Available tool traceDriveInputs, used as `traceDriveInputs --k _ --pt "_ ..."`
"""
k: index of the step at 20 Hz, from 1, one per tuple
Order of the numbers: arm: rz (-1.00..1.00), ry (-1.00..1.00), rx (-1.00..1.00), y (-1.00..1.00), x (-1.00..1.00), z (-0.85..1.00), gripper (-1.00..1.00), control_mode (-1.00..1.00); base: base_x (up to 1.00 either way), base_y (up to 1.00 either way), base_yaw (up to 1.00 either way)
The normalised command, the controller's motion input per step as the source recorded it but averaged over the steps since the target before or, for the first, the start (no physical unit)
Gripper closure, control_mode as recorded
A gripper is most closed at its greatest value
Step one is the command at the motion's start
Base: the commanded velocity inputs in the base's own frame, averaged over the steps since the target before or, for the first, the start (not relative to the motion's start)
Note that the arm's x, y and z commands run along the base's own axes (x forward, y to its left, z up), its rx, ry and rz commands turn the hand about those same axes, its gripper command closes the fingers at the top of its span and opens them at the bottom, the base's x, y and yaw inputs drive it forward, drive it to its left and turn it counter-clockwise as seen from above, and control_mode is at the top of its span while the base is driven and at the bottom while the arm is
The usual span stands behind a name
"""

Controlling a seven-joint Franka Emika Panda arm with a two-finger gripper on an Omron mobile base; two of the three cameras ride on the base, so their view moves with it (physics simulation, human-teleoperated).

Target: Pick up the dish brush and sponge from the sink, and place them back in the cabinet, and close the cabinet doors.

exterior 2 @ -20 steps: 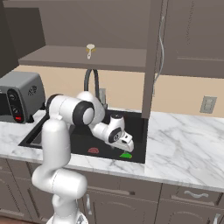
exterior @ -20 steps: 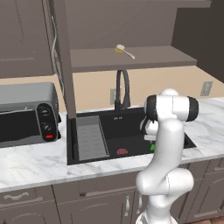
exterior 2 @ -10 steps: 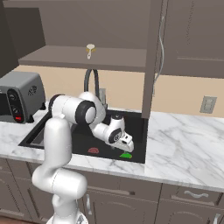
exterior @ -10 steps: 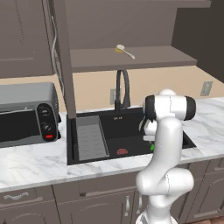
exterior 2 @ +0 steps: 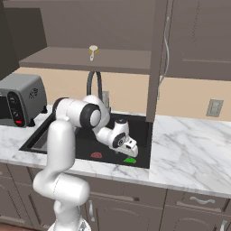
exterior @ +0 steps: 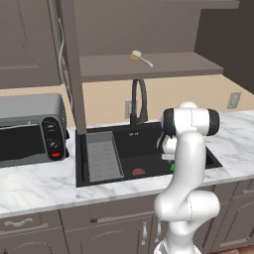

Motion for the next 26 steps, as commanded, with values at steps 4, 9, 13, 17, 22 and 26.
traceDriveInputs --k 4,9,13,17,22,26 --pt "0.0 0.0 0.0 0.0 0.02 -0.14 -1.0 -1.0 0.0 0.0 0.0" --pt "0.0 0.0 0.0 0.0 0.0 -0.21 -1.0 -1.0 0.0 0.0 0.0" --pt "0.0 0.0 0.0 0.0 0.06 -0.16 -1.0 -1.0 0.0 0.0 0.0" --pt "0.0 0.0 0.0 -0.02 0.06 -0.12 -1.0 -1.0 0.0 0.0 0.0" --pt "0.0 0.0 0.0 -0.03 0.05 -0.13 -1.0 -1.0 0.0 0.0 0.0" --pt "0.0 0.0 0.0 -0.07 0.04 -0.13 -1.0 -1.0 0.0 0.0 0.0"
